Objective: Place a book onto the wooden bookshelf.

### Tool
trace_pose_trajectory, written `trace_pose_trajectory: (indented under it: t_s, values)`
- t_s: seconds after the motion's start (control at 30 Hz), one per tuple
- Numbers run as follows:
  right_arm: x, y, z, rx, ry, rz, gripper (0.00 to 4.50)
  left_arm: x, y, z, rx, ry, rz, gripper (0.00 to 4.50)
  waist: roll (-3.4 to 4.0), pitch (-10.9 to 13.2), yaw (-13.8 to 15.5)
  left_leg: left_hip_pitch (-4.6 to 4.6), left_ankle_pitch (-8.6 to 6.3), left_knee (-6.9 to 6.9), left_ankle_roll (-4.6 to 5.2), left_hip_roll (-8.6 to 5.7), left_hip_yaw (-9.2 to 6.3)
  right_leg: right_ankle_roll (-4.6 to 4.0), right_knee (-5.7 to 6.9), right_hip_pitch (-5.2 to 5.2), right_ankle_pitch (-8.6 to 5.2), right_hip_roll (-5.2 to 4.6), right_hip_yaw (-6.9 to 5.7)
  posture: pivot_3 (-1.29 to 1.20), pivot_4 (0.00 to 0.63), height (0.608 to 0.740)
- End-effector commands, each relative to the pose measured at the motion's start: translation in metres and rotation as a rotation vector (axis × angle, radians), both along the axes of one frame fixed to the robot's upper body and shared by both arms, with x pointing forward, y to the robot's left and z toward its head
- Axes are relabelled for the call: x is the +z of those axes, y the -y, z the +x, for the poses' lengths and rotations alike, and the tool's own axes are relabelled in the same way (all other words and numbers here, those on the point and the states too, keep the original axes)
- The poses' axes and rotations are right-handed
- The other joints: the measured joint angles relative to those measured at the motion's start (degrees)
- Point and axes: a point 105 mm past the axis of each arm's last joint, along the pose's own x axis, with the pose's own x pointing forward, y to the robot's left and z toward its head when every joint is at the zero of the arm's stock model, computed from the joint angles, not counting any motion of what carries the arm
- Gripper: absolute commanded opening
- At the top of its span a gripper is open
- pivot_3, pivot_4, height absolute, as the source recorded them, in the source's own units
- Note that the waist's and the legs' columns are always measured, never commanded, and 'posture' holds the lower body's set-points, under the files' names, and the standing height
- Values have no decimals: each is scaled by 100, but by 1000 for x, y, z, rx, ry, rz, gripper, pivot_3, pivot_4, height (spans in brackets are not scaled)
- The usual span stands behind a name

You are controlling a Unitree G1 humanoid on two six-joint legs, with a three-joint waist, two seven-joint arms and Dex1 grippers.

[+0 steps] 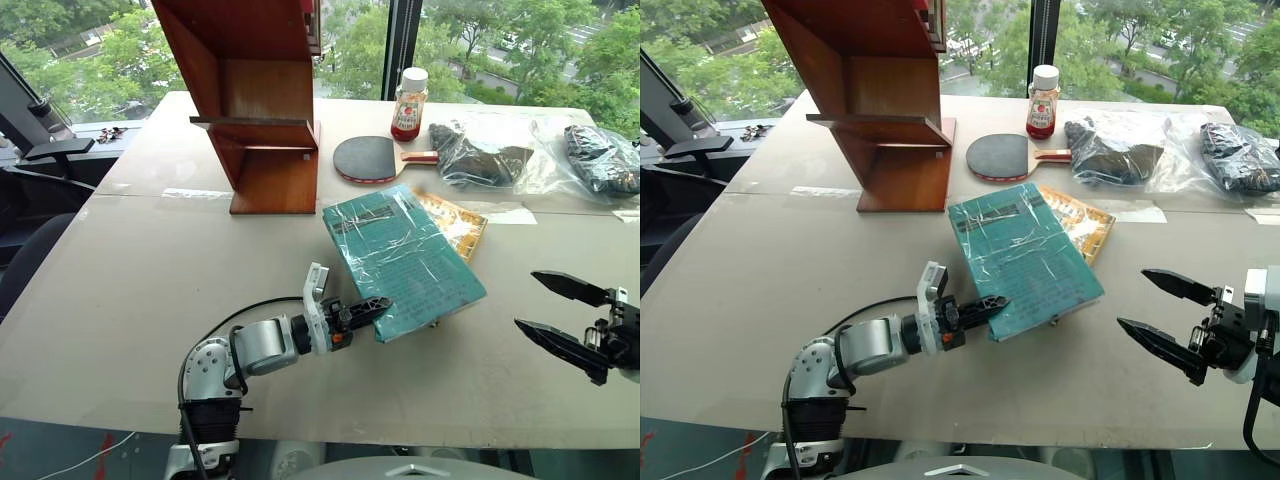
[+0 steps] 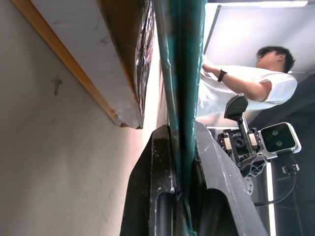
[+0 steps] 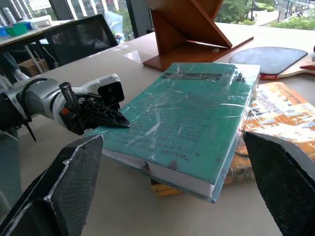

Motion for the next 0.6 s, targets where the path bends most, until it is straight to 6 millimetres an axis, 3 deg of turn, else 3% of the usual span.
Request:
trace_pose_trajectory:
  t_s: [0.03,0.13,0.27,0.33,0.43,0.6]
  values:
    - [14,-4,2,34,42,8,4500,31,0,-1,-29,151,-17,69,1,0,-2,-4,0,0,0,0,0,0,0,-5,0,0,0,0,150,740]
    - [19,-2,6,40,53,19,4500,53,1,3,-57,318,45,69,-8,6,14,-10,0,-1,0,0,0,-1,0,-8,1,1,0,0,150,740]
    - [29,6,15,14,89,30,4500,78,0,19,-74,698,318,69,-13,10,27,-14,1,0,-1,-4,2,-2,-6,-8,1,0,-1,0,150,740]
    - [33,10,19,1,108,43,4500,92,-2,35,-47,940,495,69,-13,10,26,-15,0,-5,-1,-4,6,-2,-15,-8,1,0,1,0,150,740]
    - [39,13,27,-15,146,63,4500,128,4,49,9,1360,654,69,-9,16,29,-17,0,-21,-1,-4,8,-2,-27,-9,2,2,3,0,150,740]
    - [54,11,38,-19,218,102,4500,159,6,69,132,1839,926,69,-9,19,37,-25,1,-38,-1,-4,8,0,-54,-10,3,2,2,0,150,740]
